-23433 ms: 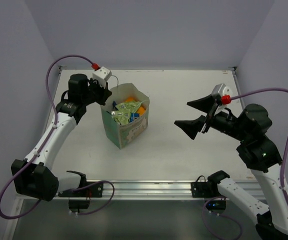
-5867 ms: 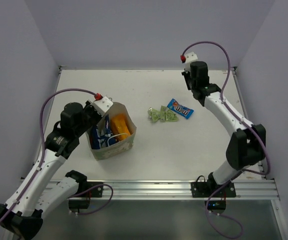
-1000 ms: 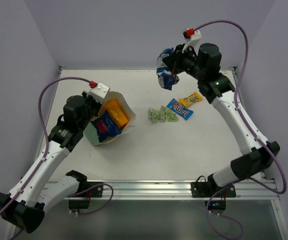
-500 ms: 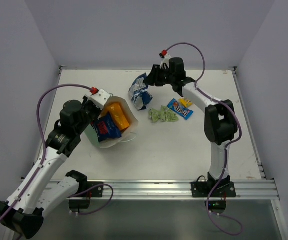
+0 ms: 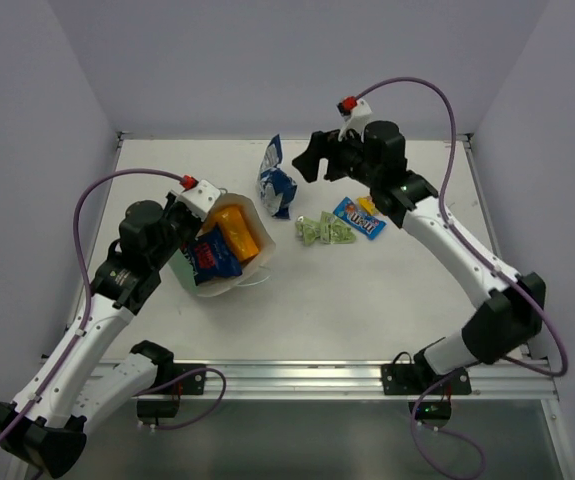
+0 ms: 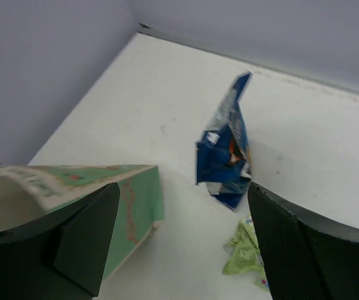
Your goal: Take the snacks out of the paper bag
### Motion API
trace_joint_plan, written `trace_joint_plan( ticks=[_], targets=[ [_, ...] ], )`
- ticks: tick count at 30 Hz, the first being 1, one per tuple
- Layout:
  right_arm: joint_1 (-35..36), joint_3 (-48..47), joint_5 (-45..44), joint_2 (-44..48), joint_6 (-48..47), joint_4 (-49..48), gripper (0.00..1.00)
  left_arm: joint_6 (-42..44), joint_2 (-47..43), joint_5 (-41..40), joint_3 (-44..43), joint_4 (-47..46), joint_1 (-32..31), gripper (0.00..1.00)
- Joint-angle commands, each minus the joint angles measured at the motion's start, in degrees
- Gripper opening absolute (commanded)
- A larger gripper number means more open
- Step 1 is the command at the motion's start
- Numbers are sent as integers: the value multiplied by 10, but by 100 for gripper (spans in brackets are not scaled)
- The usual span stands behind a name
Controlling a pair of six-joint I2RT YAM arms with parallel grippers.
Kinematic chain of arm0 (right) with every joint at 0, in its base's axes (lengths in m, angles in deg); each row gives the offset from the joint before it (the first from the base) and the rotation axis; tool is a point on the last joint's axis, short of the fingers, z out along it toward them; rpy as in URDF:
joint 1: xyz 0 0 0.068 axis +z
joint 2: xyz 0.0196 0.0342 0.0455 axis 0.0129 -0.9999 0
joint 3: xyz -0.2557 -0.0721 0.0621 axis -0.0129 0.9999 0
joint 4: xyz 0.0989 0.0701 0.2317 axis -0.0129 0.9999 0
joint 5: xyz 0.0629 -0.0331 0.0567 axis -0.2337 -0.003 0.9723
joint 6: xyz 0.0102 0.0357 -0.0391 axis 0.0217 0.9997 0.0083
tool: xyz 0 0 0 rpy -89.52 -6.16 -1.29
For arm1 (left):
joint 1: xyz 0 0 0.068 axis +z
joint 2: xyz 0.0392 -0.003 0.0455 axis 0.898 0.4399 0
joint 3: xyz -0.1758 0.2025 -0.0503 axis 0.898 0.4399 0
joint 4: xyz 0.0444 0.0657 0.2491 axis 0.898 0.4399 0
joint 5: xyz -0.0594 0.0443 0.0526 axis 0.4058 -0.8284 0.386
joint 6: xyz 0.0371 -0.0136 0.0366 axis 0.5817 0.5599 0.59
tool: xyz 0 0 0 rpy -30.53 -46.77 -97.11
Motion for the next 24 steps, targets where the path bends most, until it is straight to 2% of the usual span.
trace_joint_plan(
  ticks=[1,6,11,17,24],
  targets=[
    [67,22,-48,83,-66,13,86,-4,-10,5,-10,-38,-1,0],
    [178,38,2,129,-95,2,84,-17,-9,-21,-8,-38,-1,0],
    [272,33,26,89,-73,-11,79,-47,-7,-25,-5,-41,-1,0],
    [318,3,3,3,-34,-12,78,-55,-16,-30,-5,-41,-1,0],
    [325,-19,-64,-91,-4,-17,77,-71,-26,-29,-1,-37,-1,0]
  ],
)
